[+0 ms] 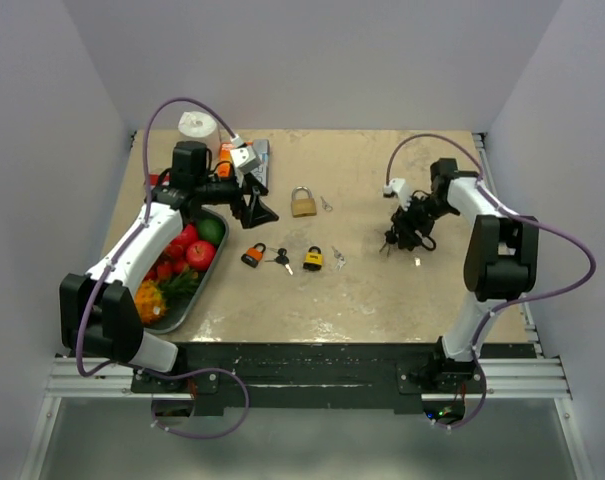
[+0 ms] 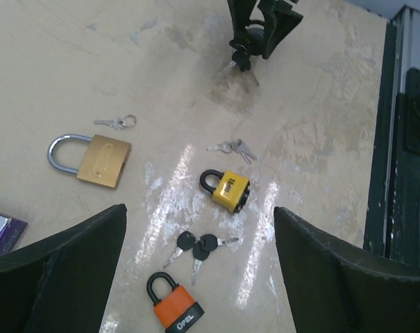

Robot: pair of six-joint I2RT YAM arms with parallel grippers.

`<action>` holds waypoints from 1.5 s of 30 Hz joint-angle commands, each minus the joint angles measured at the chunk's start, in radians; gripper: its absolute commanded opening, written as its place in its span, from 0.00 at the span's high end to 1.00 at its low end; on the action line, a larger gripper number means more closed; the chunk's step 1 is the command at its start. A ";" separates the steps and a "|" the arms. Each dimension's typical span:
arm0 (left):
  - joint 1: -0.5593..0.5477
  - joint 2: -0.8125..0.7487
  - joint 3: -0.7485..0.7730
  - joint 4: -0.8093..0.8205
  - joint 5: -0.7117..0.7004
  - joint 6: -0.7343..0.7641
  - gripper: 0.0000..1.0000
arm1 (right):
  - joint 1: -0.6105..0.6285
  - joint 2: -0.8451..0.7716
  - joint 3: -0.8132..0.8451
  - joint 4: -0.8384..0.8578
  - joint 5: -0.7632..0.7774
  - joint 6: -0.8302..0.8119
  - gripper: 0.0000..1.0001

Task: Lock with the key
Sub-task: Pick up the lock from the center of the board.

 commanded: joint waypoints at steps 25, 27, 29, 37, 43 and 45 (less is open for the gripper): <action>-0.487 0.304 0.106 0.802 -0.683 -0.822 0.15 | 0.008 -0.502 -0.212 0.755 -0.007 2.028 1.00; -0.518 0.325 0.109 0.825 -0.705 -0.831 0.16 | 0.045 -0.508 -0.230 0.772 -0.015 2.036 1.00; -0.537 0.338 0.103 0.849 -0.736 -0.842 0.17 | 0.061 -0.517 -0.241 0.784 -0.005 2.054 1.00; -0.595 0.402 0.134 0.860 -0.875 -0.890 0.29 | 0.091 -0.528 -0.272 0.829 -0.002 2.090 1.00; -0.598 0.450 0.178 0.811 -0.950 -0.916 0.37 | 0.103 -0.537 -0.279 0.833 -0.007 2.107 1.00; -0.600 0.456 0.183 0.819 -0.953 -0.928 0.40 | 0.106 -0.539 -0.287 0.830 -0.005 2.113 1.00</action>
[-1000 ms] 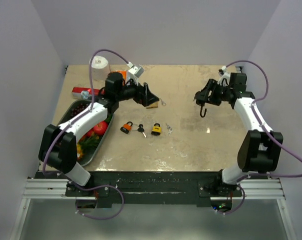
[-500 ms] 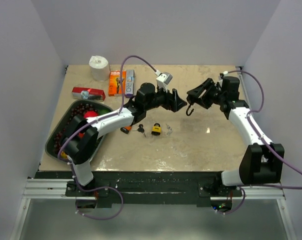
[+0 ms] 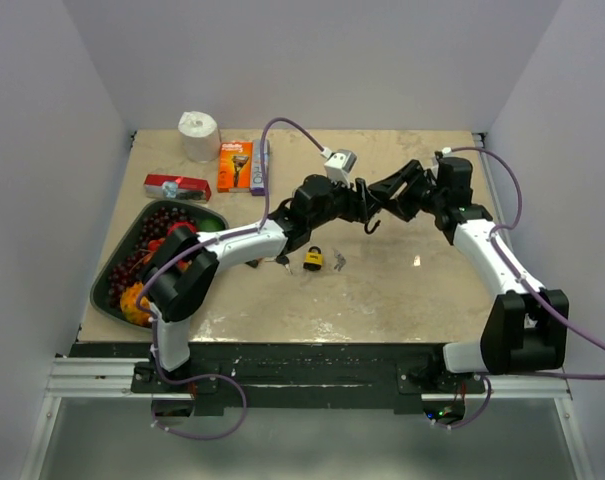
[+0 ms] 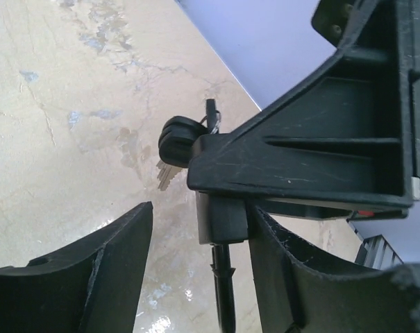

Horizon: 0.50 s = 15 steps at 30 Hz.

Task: Lock with the key
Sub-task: Pick up the lock from the center of the board.

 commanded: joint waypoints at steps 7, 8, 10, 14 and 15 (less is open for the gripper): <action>0.001 -0.037 -0.028 0.106 0.036 0.025 0.32 | 0.012 -0.084 0.019 0.086 0.042 0.033 1.00; 0.001 -0.051 -0.047 0.112 0.044 0.054 0.31 | 0.012 -0.090 0.025 0.084 0.063 0.030 1.00; 0.001 -0.083 -0.099 0.113 0.058 0.079 0.31 | 0.012 -0.092 0.025 0.106 0.076 0.036 1.00; 0.001 -0.096 -0.136 0.096 0.087 0.099 0.30 | 0.012 -0.087 0.014 0.147 0.090 0.049 1.00; -0.001 -0.093 -0.133 0.090 0.093 0.098 0.30 | 0.012 -0.087 0.013 0.159 0.091 0.055 1.00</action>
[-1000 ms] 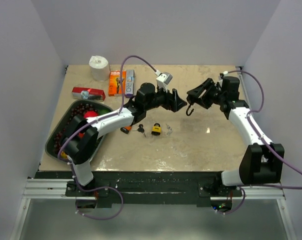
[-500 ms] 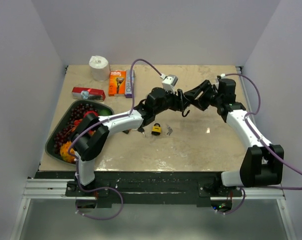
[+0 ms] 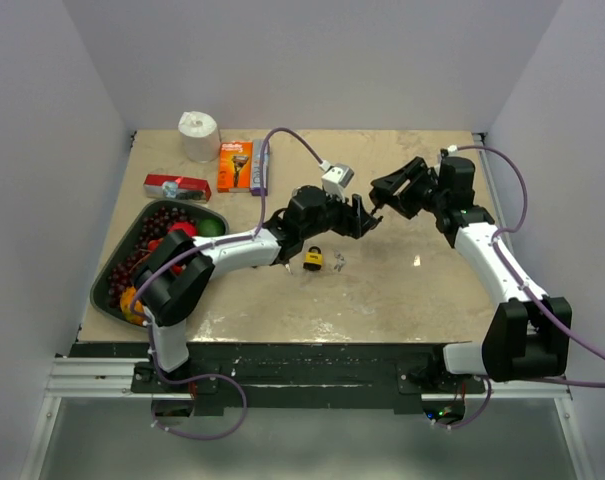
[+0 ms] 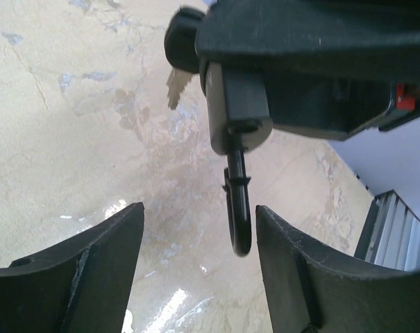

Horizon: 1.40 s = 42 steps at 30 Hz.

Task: Lock with the key
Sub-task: Pick up the lock from the center of the board.

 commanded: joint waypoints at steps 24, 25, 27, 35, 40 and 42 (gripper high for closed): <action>-0.016 0.046 0.102 -0.010 0.009 0.103 0.54 | 0.006 -0.079 0.001 0.129 0.010 0.055 1.00; -0.016 0.054 0.110 -0.015 0.006 0.102 0.54 | 0.006 -0.081 -0.001 0.128 0.010 0.057 1.00; -0.017 0.064 0.116 -0.035 0.005 0.091 0.55 | 0.006 -0.085 -0.004 0.126 0.011 0.058 1.00; -0.028 0.083 0.137 -0.072 -0.003 0.092 0.60 | 0.008 -0.102 -0.012 0.123 0.022 0.057 1.00; -0.028 0.081 0.140 -0.069 -0.017 0.102 0.80 | 0.006 -0.109 -0.019 0.115 0.022 0.055 1.00; -0.028 0.077 0.140 -0.061 -0.011 0.106 1.00 | 0.006 -0.110 -0.026 0.106 0.023 0.051 1.00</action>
